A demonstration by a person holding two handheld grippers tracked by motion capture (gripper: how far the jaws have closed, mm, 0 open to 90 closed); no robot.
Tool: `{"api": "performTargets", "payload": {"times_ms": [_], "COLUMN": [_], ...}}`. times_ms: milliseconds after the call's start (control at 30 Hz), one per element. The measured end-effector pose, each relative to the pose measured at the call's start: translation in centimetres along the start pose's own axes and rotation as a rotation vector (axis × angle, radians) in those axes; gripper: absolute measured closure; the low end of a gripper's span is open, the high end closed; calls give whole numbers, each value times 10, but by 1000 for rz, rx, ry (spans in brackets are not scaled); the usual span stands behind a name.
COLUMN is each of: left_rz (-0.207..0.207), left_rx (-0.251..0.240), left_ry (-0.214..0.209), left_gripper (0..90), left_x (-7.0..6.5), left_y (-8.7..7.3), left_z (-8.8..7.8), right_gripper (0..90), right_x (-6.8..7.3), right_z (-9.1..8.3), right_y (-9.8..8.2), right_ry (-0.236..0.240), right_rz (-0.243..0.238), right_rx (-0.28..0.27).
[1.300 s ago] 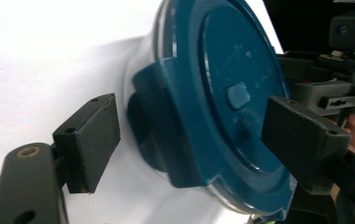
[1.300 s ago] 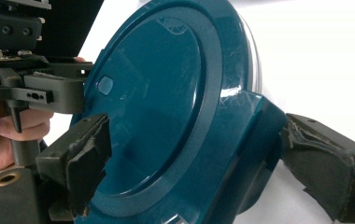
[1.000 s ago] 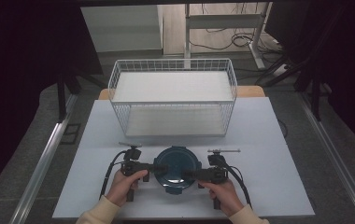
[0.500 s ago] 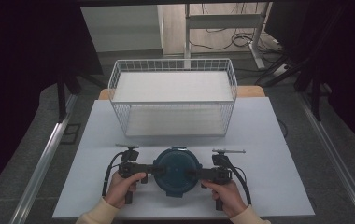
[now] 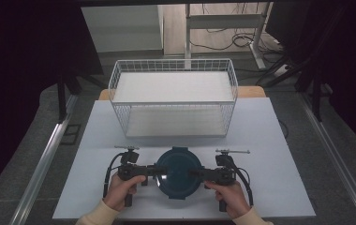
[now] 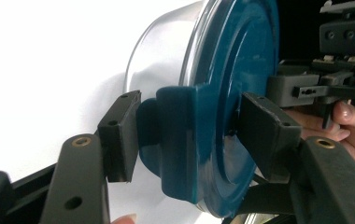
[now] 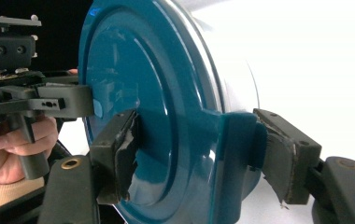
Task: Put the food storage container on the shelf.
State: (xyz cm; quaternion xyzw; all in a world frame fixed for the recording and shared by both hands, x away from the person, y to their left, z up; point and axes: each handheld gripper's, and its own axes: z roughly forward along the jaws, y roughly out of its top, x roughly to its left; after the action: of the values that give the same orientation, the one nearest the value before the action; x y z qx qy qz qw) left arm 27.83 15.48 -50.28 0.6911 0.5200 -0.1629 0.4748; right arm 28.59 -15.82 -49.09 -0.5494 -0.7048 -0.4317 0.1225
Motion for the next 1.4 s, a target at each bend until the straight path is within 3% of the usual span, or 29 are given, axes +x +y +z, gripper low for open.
{"api": "performTargets", "payload": {"times_ms": [533,1400], "left_rz": [60,141], "left_rx": [-51,-120], "left_ry": [-16,10], "left_gripper": [427,430], "left_x": [-23,-48], "left_y": [4,11], "left_z": [-14,-37], "right_gripper": [332,326], "right_x": [19,43], "right_z": [-23,-37], "right_y": [7,16], "right_ry": [-1,10], "right_rz": [-137,-225], "right_rx": [-50,-103]}}
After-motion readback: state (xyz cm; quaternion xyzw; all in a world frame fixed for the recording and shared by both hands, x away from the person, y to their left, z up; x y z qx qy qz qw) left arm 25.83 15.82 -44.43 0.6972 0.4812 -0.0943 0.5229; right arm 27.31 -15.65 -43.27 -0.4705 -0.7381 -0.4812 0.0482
